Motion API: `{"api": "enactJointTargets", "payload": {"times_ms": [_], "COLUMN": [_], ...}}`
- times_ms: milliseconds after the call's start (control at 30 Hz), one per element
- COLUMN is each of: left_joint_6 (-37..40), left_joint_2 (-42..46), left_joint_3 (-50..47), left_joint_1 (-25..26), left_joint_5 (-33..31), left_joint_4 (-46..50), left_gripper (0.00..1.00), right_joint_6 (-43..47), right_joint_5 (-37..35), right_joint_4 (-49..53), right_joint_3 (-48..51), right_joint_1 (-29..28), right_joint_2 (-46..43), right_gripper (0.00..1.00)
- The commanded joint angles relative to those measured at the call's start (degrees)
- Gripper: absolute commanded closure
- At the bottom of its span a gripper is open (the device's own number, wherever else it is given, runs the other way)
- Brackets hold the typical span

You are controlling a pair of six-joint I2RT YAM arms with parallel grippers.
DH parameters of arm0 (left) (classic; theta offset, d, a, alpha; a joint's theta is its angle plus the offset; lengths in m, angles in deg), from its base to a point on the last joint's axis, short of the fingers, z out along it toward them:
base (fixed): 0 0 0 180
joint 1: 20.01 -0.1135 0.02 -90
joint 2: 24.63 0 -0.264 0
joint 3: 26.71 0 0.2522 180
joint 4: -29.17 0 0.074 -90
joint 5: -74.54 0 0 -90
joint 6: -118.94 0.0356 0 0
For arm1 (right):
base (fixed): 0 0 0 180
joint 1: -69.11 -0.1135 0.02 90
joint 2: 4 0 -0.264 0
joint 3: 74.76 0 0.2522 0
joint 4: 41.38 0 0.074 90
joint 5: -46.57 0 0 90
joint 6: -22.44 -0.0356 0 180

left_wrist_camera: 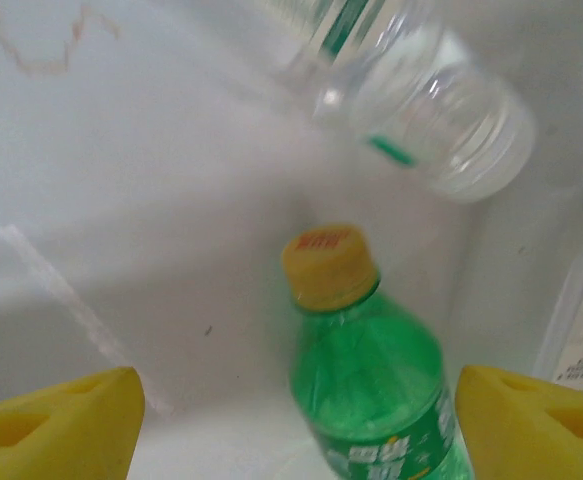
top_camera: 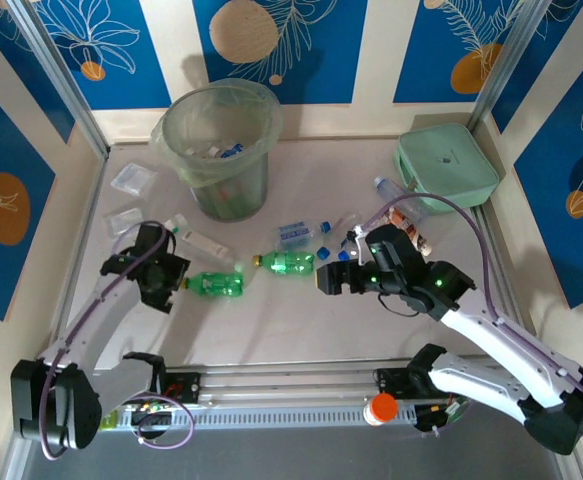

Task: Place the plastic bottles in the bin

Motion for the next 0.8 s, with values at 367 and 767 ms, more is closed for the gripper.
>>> {"api": "enactJointTargets", "payload": {"times_ms": [367,767], "left_joint_6": [-13.0,-13.3], "left_joint_2": [-0.9,-10.4], "left_joint_3": [-6.8,-8.3], "left_joint_1": [6.0,9.6], "left_joint_5": [3.3,1.9], "left_joint_4": [-15.7,-23.3], "left_gripper": [0.16,0.2], "right_joint_6": [-2.6,-2.5], "right_joint_5": [0.7,0.1], "right_joint_4": [-4.0,-3.5], "right_joint_3": [-0.3,-0.4], "right_joint_1": [-0.8,-0.8], "right_joint_2": [4.1,4.8], "right_gripper": [0.05,0.05]}}
